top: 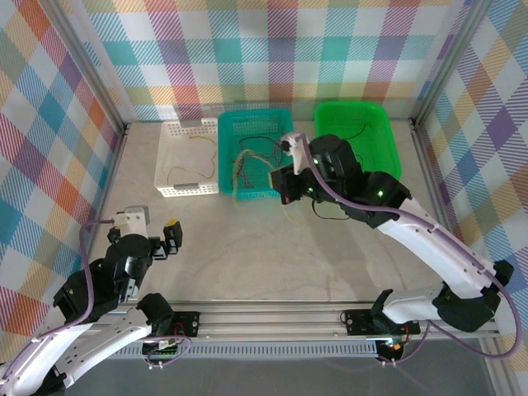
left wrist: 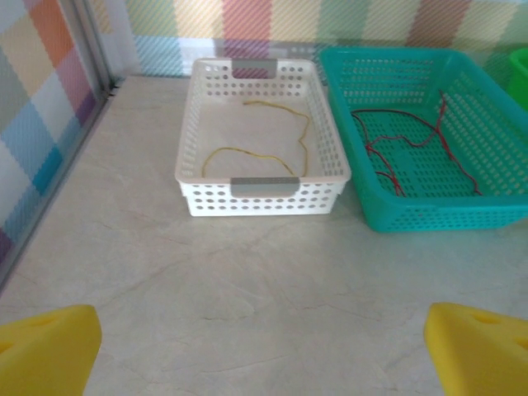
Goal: Untangle the cables
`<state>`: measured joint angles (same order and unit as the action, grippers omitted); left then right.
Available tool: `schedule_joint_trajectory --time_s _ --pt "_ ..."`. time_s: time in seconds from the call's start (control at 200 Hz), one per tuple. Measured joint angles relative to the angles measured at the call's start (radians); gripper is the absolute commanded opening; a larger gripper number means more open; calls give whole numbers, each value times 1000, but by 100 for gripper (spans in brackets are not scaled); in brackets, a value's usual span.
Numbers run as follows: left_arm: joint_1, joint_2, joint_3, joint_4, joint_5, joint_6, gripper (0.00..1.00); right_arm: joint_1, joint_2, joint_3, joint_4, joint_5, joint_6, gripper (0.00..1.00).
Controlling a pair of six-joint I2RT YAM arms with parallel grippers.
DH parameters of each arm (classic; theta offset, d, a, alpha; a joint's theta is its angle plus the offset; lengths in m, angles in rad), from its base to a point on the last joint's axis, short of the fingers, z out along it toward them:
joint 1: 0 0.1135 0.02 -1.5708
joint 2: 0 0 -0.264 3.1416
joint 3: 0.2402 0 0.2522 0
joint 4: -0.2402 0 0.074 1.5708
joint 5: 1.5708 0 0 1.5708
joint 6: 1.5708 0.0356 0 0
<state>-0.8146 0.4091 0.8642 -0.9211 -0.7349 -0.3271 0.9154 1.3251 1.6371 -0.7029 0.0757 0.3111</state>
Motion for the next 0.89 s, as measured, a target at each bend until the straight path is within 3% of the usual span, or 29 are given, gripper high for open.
schedule_joint_trajectory --time_s 0.32,0.595,0.895 --pt "0 -68 -8 176 277 29 100 40 263 454 -86 -208 -43 0" --pt "0 -259 -91 365 441 55 100 41 300 474 -89 -383 -34 0" --pt "0 -258 -129 456 519 55 100 83 315 412 -36 -533 -31 0"
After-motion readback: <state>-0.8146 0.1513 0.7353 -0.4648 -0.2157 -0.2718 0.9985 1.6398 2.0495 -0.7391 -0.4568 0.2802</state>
